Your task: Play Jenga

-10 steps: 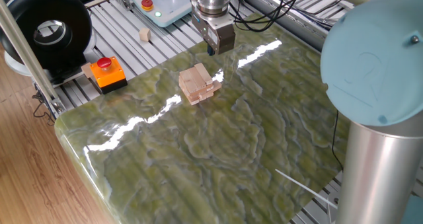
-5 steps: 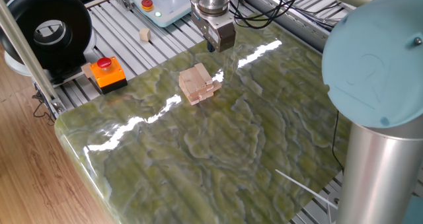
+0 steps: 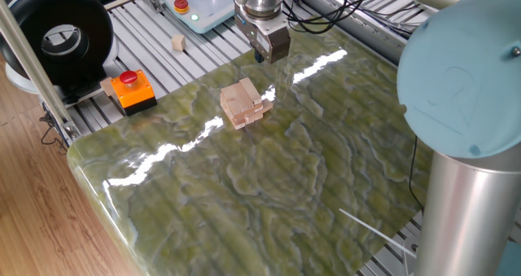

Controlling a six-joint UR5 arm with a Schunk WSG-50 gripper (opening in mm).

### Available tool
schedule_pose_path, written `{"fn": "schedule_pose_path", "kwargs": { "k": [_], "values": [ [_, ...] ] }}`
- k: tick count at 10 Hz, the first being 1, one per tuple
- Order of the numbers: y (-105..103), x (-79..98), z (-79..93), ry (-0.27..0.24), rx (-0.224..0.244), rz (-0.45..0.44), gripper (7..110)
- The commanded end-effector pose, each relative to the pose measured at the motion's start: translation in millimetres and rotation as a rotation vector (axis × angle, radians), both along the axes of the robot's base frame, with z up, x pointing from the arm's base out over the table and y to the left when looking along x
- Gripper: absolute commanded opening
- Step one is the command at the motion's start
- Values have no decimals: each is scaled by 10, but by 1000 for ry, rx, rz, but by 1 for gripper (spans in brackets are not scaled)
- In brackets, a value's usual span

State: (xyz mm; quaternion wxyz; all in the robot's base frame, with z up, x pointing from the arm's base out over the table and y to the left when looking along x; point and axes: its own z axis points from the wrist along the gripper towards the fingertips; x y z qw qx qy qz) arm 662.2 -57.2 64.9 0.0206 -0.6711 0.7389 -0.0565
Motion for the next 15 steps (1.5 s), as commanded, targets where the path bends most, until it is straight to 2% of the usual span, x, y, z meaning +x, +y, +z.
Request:
{"fn": "schedule_pose_path", "kwargs": {
  "k": [1, 2, 3, 4, 7, 8, 11, 13, 15],
  "values": [
    [91, -79, -1, 34, 39, 39, 7],
    [160, -167, -5, 68, 67, 40, 7],
    [179, -236, -7, 96, 75, 44, 7],
    [141, -239, -54, 109, 64, 51, 7],
    [57, -175, -372, 112, 67, 61, 7],
    [78, -196, -422, 122, 79, 58, 7],
    [166, -341, -409, 158, 97, 28, 7],
    [192, -384, -390, 160, 103, 32, 7],
    [169, -470, -336, 159, 89, 44, 7]
  ]
}}
